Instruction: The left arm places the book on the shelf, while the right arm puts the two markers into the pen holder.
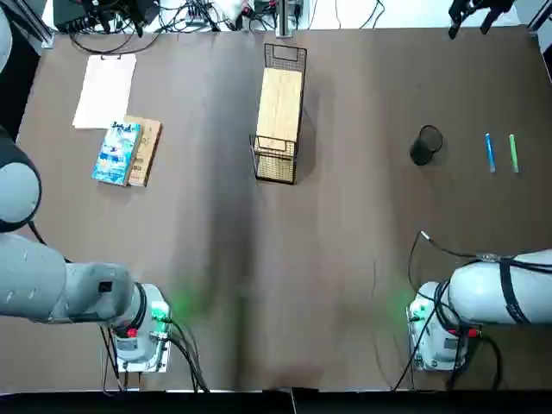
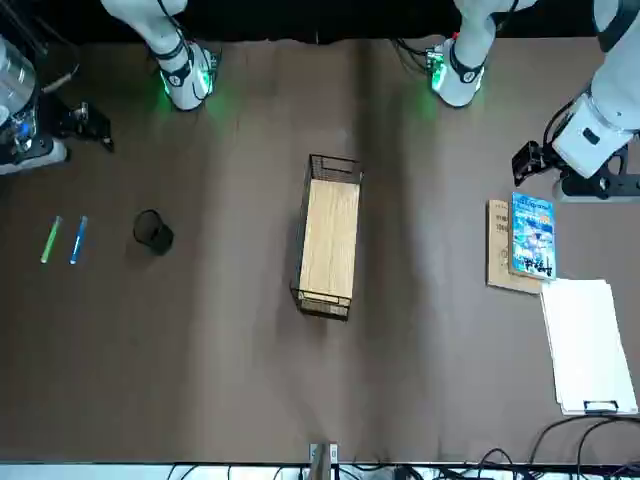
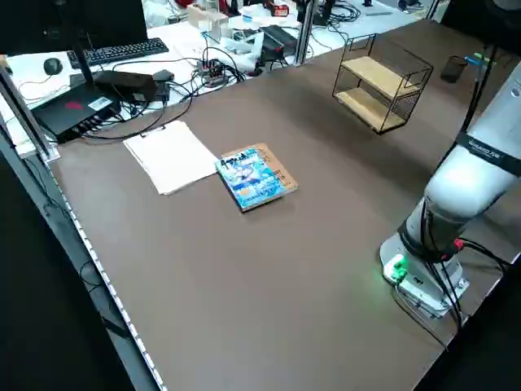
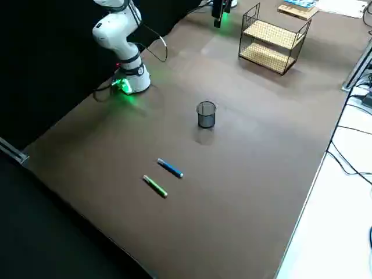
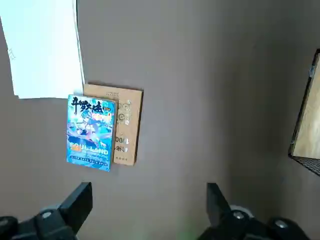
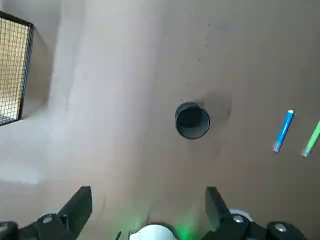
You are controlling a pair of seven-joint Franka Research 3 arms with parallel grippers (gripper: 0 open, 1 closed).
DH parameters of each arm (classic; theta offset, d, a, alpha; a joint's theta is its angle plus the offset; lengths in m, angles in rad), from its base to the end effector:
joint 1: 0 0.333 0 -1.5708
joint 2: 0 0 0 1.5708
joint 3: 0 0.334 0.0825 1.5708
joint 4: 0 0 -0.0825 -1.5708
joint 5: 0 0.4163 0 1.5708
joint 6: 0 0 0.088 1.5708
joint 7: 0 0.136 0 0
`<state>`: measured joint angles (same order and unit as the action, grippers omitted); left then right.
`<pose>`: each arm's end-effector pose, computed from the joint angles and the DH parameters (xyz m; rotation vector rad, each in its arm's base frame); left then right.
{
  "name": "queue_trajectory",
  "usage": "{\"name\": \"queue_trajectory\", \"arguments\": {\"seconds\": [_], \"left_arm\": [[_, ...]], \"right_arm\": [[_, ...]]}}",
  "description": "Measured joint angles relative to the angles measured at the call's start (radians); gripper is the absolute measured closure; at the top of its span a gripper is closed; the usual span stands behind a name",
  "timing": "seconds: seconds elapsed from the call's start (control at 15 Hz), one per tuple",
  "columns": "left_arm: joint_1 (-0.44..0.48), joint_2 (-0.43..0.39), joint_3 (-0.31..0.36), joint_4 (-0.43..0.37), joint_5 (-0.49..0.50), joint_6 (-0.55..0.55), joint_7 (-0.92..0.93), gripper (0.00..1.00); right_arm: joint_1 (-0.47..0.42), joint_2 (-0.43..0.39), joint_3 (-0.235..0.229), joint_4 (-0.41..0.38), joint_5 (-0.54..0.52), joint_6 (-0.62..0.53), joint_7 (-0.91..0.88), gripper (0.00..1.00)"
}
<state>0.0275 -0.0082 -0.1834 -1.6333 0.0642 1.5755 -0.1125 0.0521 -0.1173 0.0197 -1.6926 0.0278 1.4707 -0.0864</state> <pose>0.5754 -0.0820 0.5875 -3.0684 0.0694 0.0622 0.5311 0.0428 0.6106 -3.1012 -0.2475 0.1626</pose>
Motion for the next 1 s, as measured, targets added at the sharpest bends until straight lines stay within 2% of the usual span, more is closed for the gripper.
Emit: {"name": "queue_trajectory", "arguments": {"seconds": [0.47,0.67,0.87,1.0], "left_arm": [[0.026,0.000,0.006,-0.002,-0.020,-0.002,-0.006,0.00],[0.106,0.023,0.010,-0.032,-0.009,-0.039,0.030,0.00],[0.211,0.099,0.014,-0.044,0.086,-0.045,0.154,0.00],[0.277,0.156,0.017,-0.044,0.126,-0.011,0.255,0.00]], "right_arm": [[-0.001,-0.022,-0.016,-0.020,-0.002,-0.022,0.006,0.00],[-0.005,-0.022,-0.020,-0.020,-0.001,0.019,0.013,0.00],[-0.017,-0.022,-0.023,-0.020,-0.001,0.030,0.020,0.00],[-0.055,-0.022,-0.025,-0.024,-0.002,0.026,0.025,0.00]]}}
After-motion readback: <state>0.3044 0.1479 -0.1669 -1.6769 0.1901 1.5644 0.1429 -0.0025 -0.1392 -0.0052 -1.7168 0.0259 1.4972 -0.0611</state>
